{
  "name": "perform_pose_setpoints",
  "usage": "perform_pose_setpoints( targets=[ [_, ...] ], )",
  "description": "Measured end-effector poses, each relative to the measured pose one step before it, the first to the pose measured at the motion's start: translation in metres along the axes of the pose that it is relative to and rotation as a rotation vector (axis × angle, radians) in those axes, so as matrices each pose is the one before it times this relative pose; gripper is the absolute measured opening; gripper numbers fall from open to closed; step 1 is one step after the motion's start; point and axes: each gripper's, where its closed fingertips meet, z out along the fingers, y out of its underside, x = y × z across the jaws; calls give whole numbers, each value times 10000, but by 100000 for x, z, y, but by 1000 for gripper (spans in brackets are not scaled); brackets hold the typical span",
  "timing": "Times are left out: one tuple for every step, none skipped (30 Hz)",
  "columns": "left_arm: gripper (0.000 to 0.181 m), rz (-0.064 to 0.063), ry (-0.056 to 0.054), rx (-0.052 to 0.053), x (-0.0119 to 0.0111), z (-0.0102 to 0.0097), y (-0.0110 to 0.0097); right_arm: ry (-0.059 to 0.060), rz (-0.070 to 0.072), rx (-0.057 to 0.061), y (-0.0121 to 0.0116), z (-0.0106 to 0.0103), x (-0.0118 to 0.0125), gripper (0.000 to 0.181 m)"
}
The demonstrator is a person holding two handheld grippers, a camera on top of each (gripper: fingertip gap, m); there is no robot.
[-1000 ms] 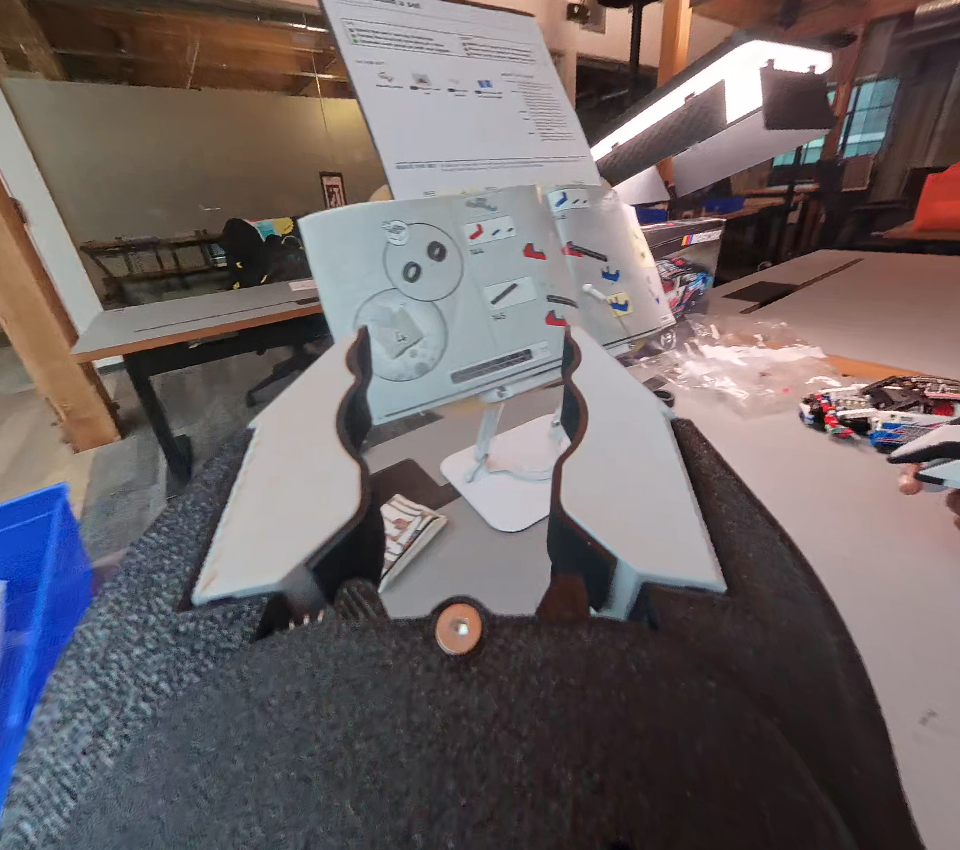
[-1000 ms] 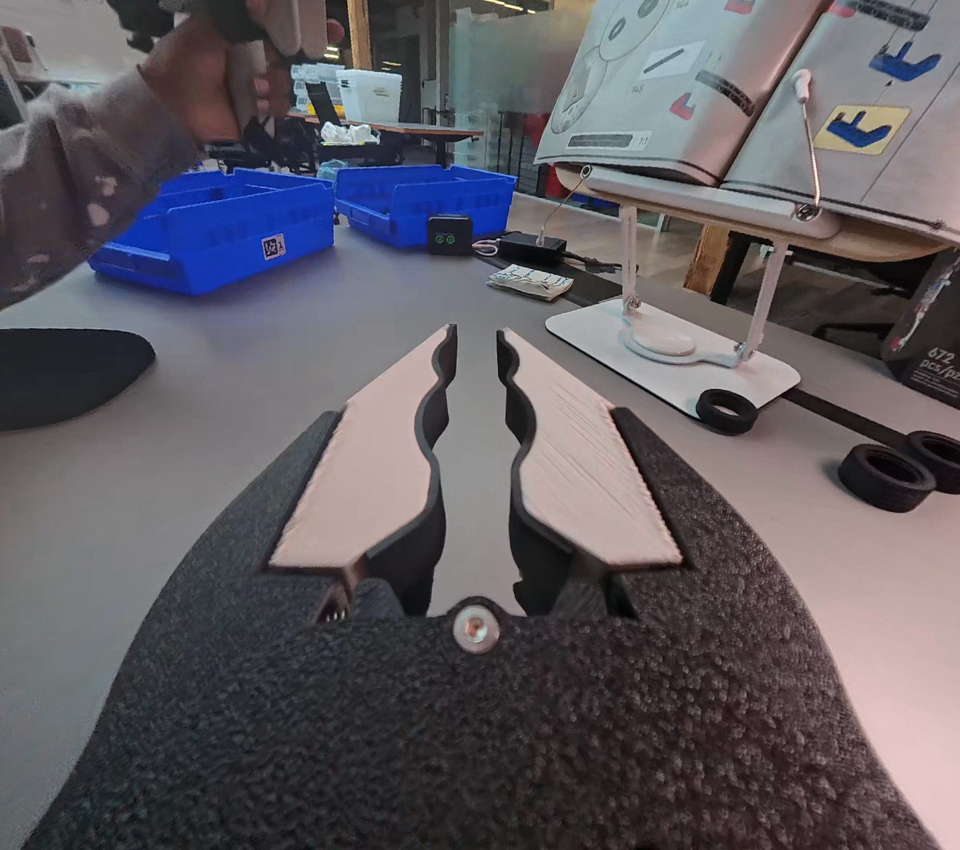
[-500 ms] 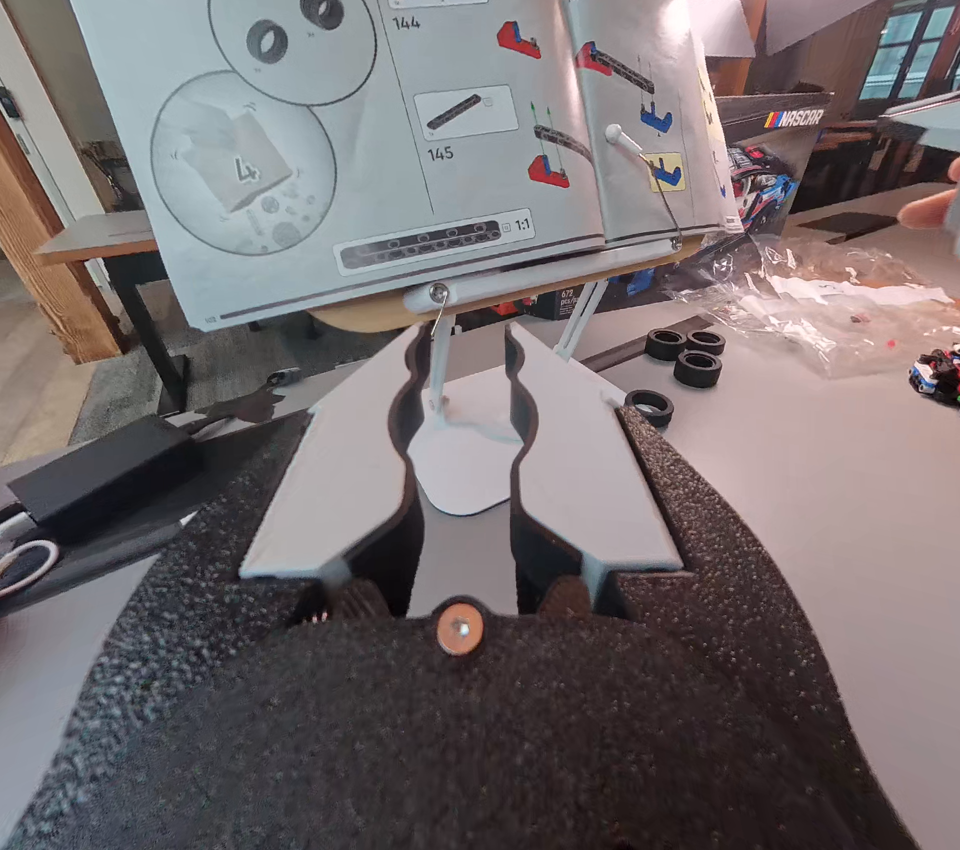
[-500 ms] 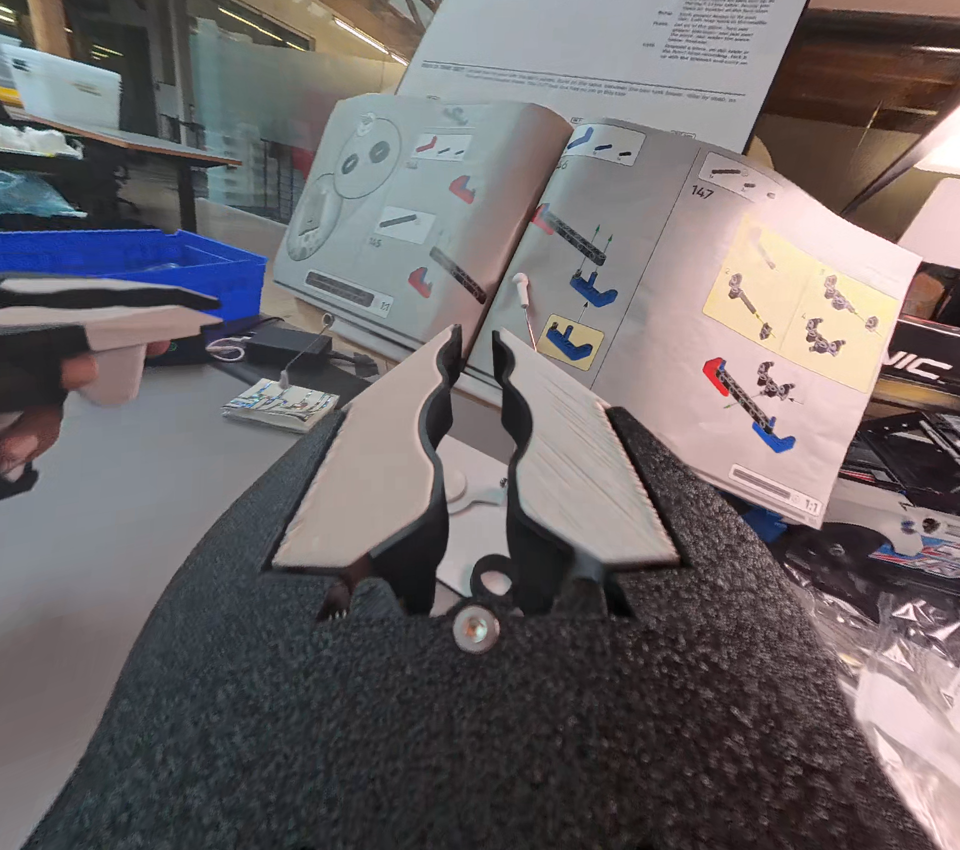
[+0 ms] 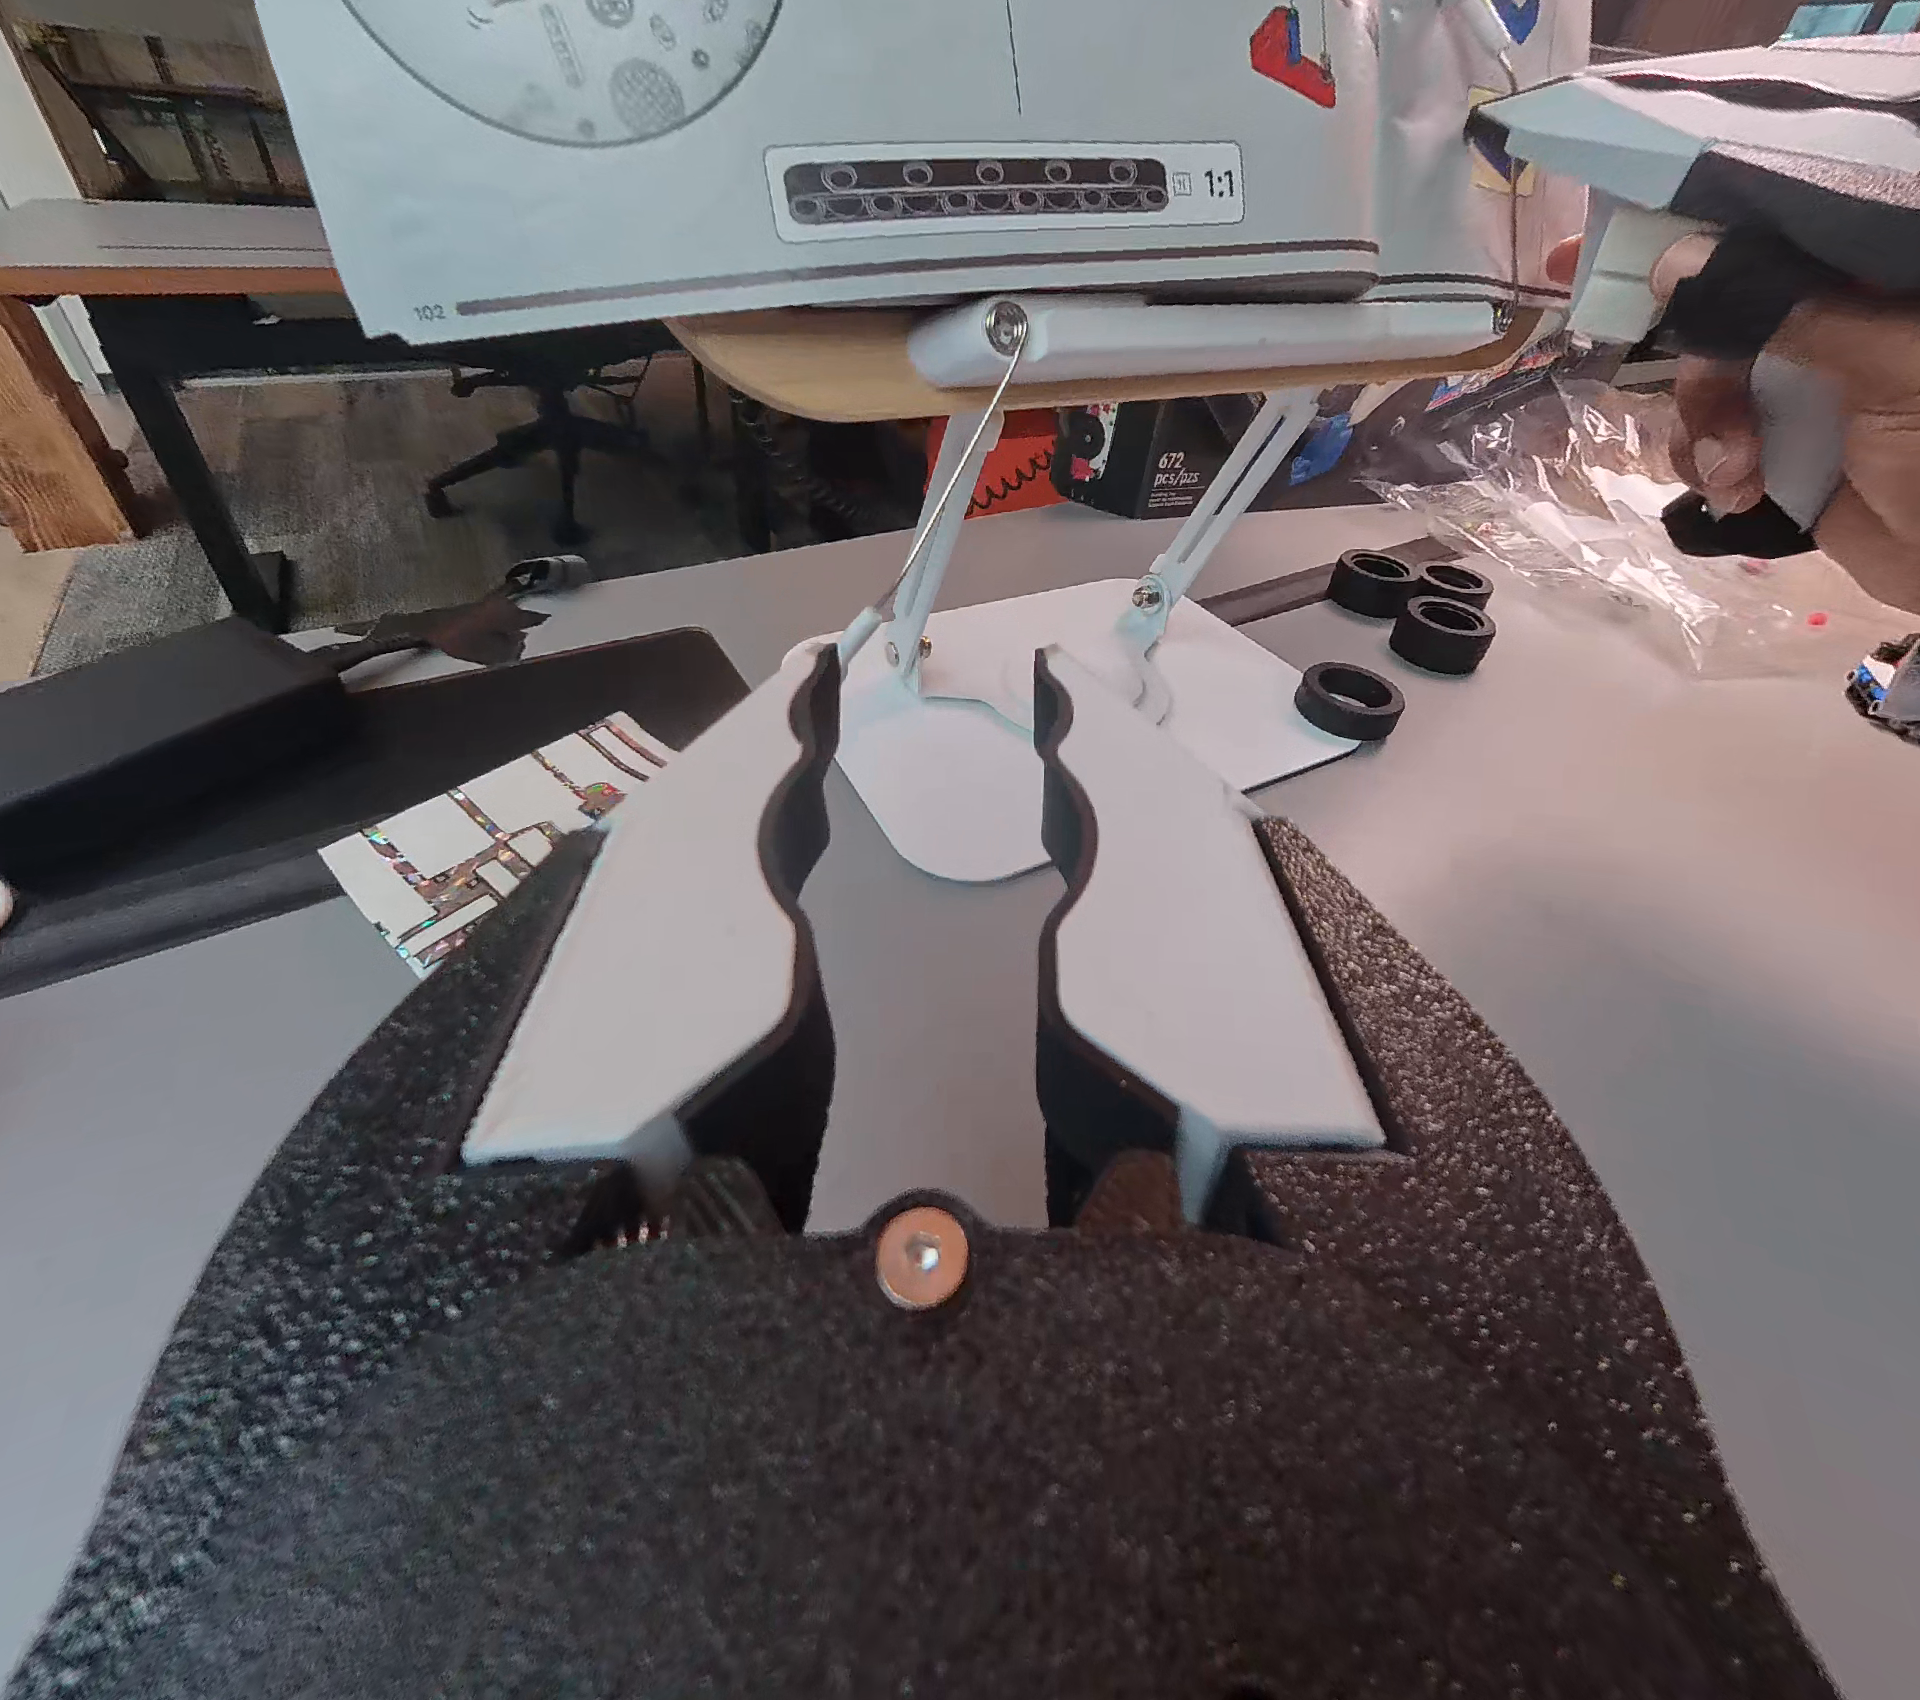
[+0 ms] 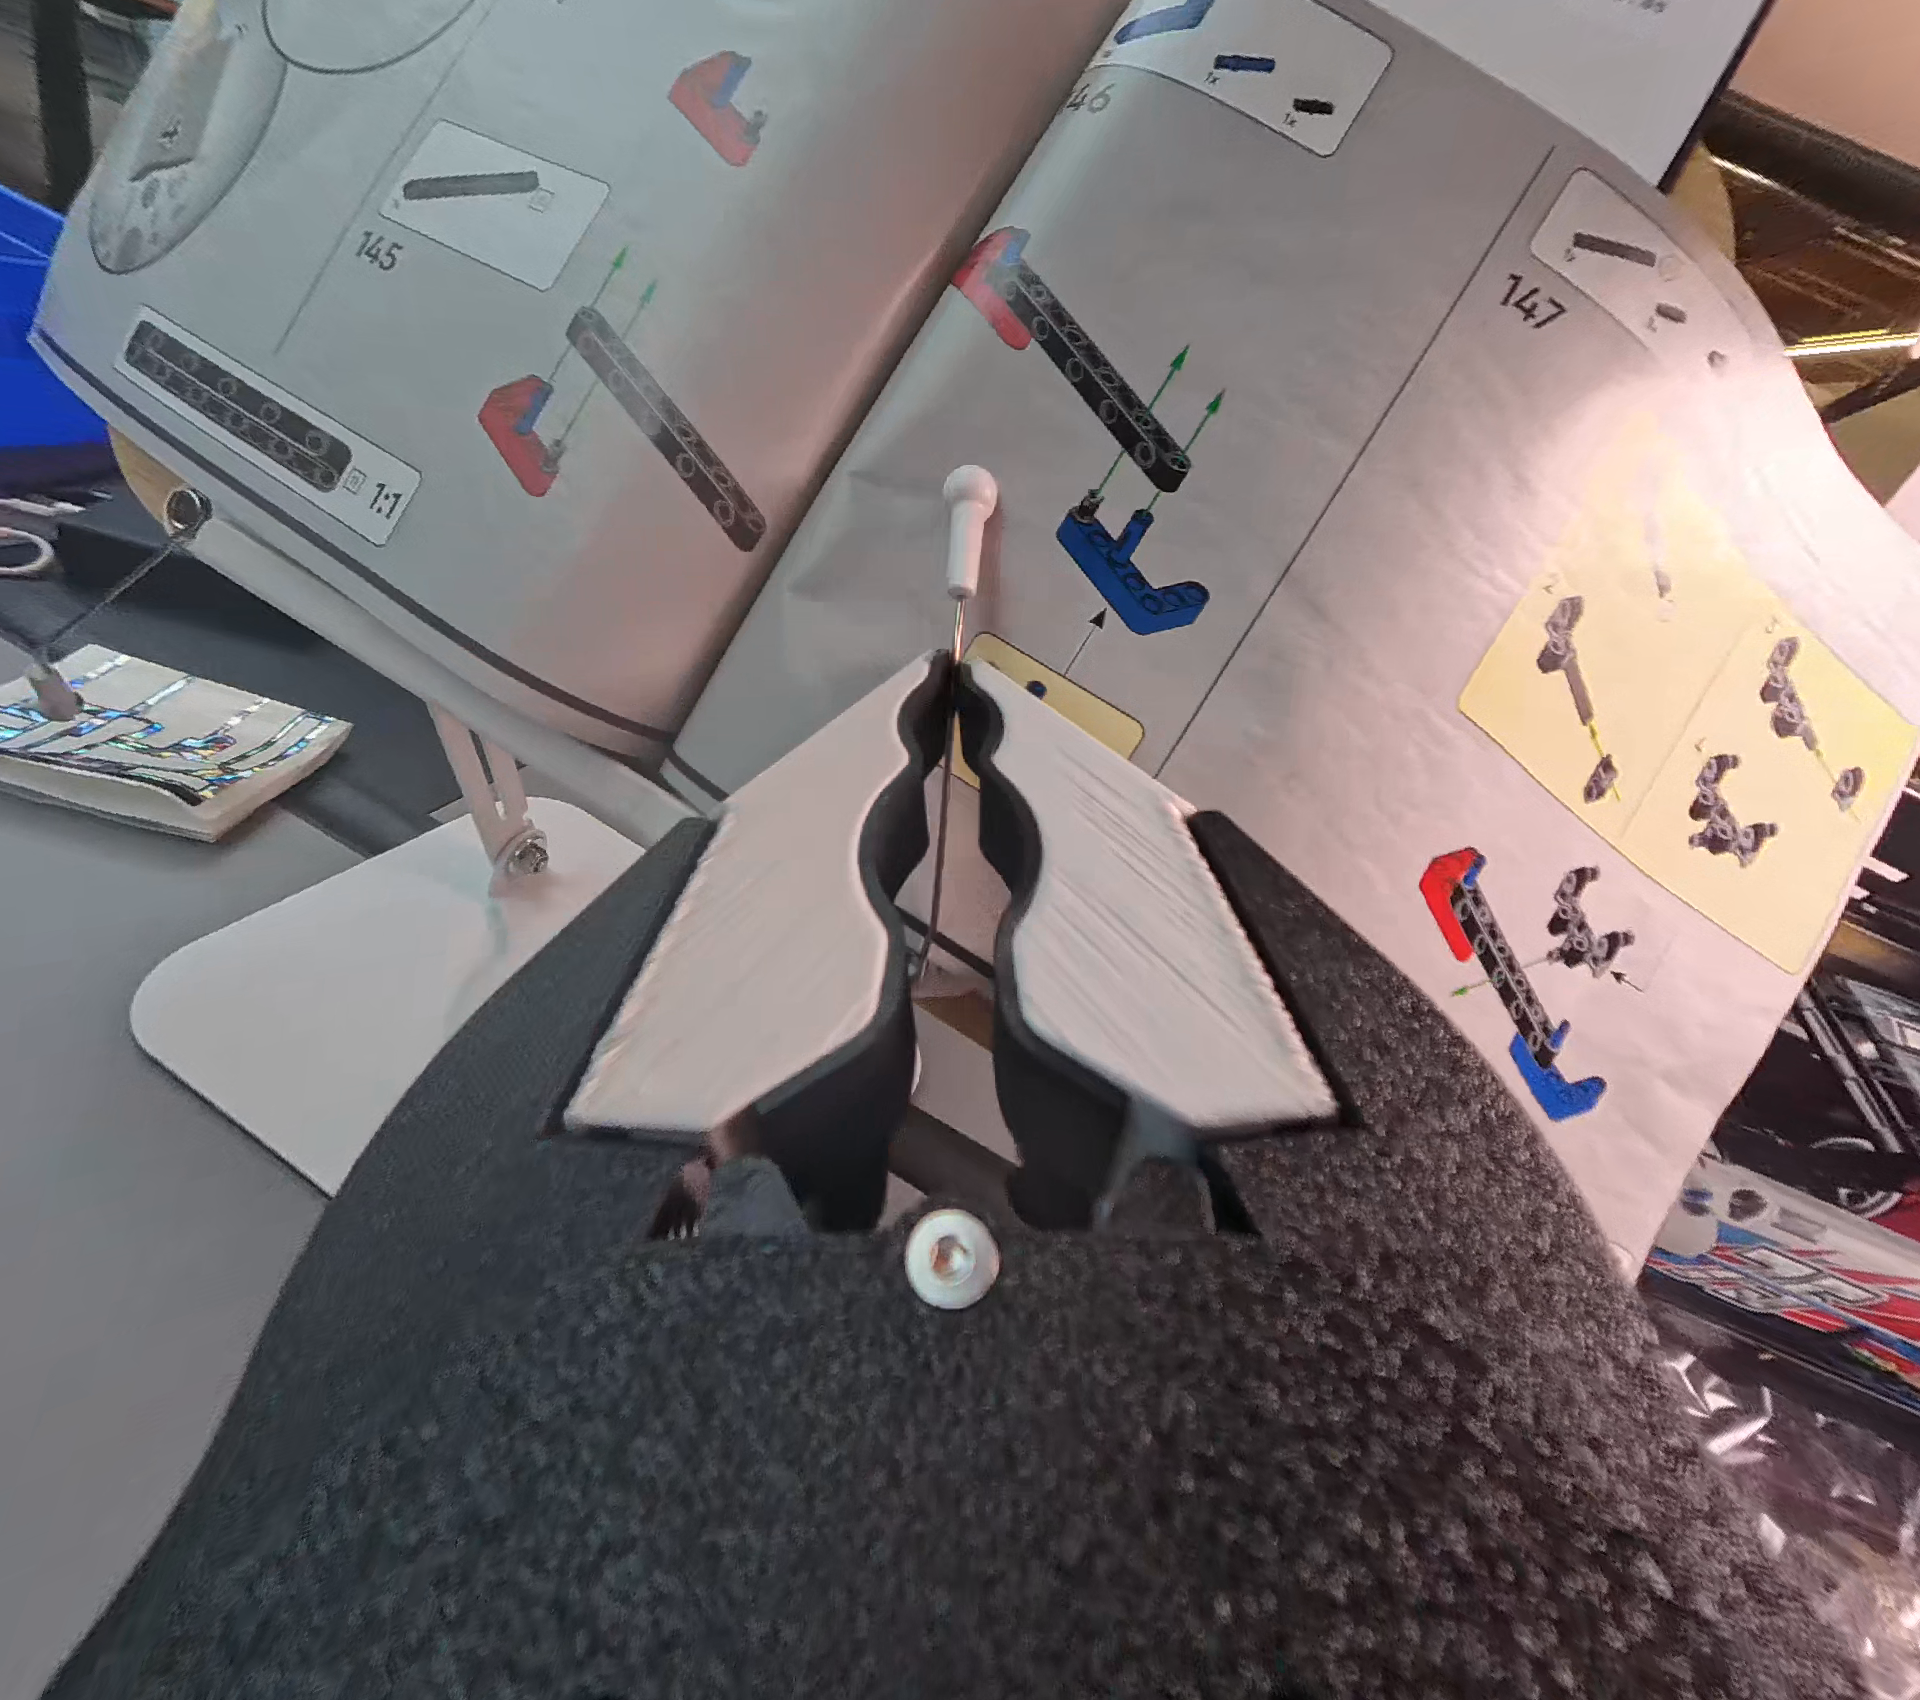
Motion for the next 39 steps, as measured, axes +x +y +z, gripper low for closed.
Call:
perform_pose_setpoints(
  targets=[
    [37,56,43,14,126,-35,11,8,278,44,71,-194,383,0],
    [37,55,-8,53,26,-65,-93,92,385,26,147,-257,531,1],
    [36,33,-48,48,-74,-86,-59,95,407,-25,229,-295,582,2],
    [36,-15,-19,17,-66,-74,7,98,407,-94,342,-282,624,2],
    [36,-51,12,20,-30,-57,-20,175,362,-125,436,-322,759,3],
    [36,-28,-33,34,-62,-73,-66,94,289,-101,487,-314,617,4],
    [35,10,-41,27,-46,-49,-34,61,268,-130,550,-330,547,5],
    [35,39,-40,12,-28,-25,-22,27,267,-150,559,-357,427,7],
    [35,85,-57,10,-60,35,-40,-6,263,-131,504,-339,275,8],
    [34,96,-41,-11,-81,83,-76,47,240,-198,586,-260,321,10],
    [32,64,5,-49,-54,168,-101,-8,275,-115,470,-216,194,11],
    [32,37,-19,-5,-162,253,-270,-65,360,-84,393,-192,65,12],
    [33,50,-33,79,-220,325,-458,-83,234,-41,232,-173,26,13],
    [36,76,-46,115,-257,351,-556,-68,77,-62,177,-151,22,13],
    [37,111,-75,91,-295,353,-499,-45,99,-80,169,-132,108,14],
    [38,143,-69,60,-280,320,-371,-150,195,-57,160,-132,15,14],
    [37,132,-32,28,-213,302,-223,-168,238,-37,182,-112,-2,14],
    [37,84,1,-2,-169,240,-88,-122,160,32,187,-150,44,12],
    [37,39,31,-19,-118,156,38,77,-44,-18,320,-203,303,9],
    [37,7,31,-22,-135,50,114,60,-97,-25,354,-213,269,9],
    [37,-28,29,-28,-133,-46,205,-125,-43,67,190,-192,-31,10],
    [37,-65,23,-46,-161,-102,260,-127,-2,35,131,-152,-62,10],
    [37,-100,-6,-52,-203,-159,289,114,-38,-27,45,-132,272,10],
    [37,-122,-28,-53,-226,-199,290,218,-35,-4,-195,-224,446,11],
    [37,-118,-25,-57,-195,-237,295,292,48,144,-547,-357,590,11],
    [37,-85,-32,-57,-170,-240,294,268,83,287,-821,-448,554,11],
    [37,-45,-49,-55,-163,-252,283,214,-31,332,-932,-446,373,11],
    [37,-26,-57,-47,-161,-224,232,64,-290,363,-962,-375,-41,11],
    [36,-45,-33,-37,-107,-176,176,-92,-479,354,-846,-219,-472,11],
    [37,-81,2,-24,-46,-119,125,-298,-535,305,-604,5,-927,10],
    [36,-100,19,0,18,-62,60,-306,-529,158,-227,335,-981,10],
    [36,-90,33,19,69,-8,2,-198,-510,-123,295,675,-721,10],
    [36,-51,37,7,105,27,10,-5,-326,-359,776,828,-200,10],
    [36,-11,26,0,130,38,14,73,25,-410,999,791,130,10],
    [36,24,30,0,173,23,9,-53,286,-379,1069,583,67,6],
    [36,53,33,-3,210,-4,17,-23,352,-194,838,251,109,4],
    [36,71,30,-8,195,-18,4,-45,225,220,155,-198,12,2],
    [36,90,21,-1,171,-15,-46,-1,17,-127,551,-228,14,0],
    [36,96,10,15,115,-30,-111,-2,-114,-287,789,-142,-26,0]
  ],
)
